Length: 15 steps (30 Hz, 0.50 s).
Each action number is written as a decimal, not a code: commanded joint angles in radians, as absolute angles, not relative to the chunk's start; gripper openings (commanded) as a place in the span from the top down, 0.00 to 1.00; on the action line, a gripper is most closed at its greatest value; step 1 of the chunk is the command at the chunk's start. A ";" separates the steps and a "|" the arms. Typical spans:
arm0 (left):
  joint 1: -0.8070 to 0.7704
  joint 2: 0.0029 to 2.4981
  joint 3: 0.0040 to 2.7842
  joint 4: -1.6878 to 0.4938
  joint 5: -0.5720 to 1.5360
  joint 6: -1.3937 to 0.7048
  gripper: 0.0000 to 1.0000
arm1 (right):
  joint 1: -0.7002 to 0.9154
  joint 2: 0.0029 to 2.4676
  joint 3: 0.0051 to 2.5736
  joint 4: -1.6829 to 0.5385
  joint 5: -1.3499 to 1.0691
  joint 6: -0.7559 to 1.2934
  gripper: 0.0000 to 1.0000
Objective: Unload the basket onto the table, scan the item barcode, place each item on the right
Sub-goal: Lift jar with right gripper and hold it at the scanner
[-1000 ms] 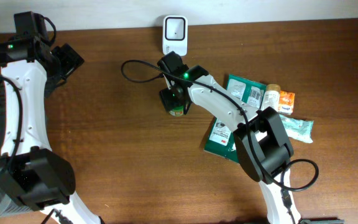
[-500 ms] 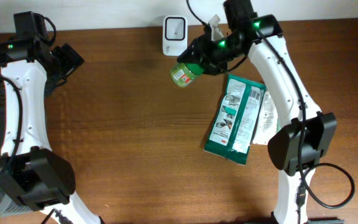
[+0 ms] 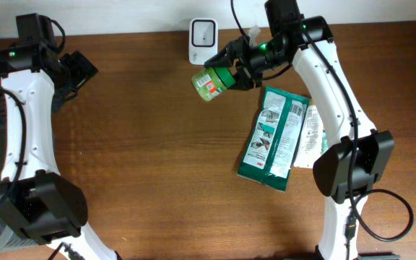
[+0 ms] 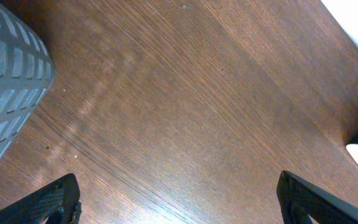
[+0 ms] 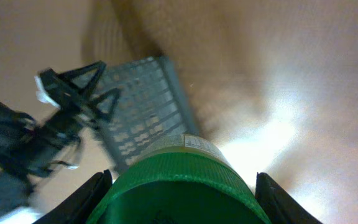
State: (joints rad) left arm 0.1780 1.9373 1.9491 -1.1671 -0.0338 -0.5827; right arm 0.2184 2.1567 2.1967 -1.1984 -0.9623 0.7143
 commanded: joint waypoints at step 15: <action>0.180 1.922 1.966 -1.169 -0.041 -0.566 0.01 | 0.392 2.556 2.212 0.257 0.192 -0.485 0.53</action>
State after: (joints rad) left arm 0.1780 1.9373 1.9499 -1.1675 -0.0338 -0.5823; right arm 0.3916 2.5259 2.1914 0.1822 0.1833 -0.2996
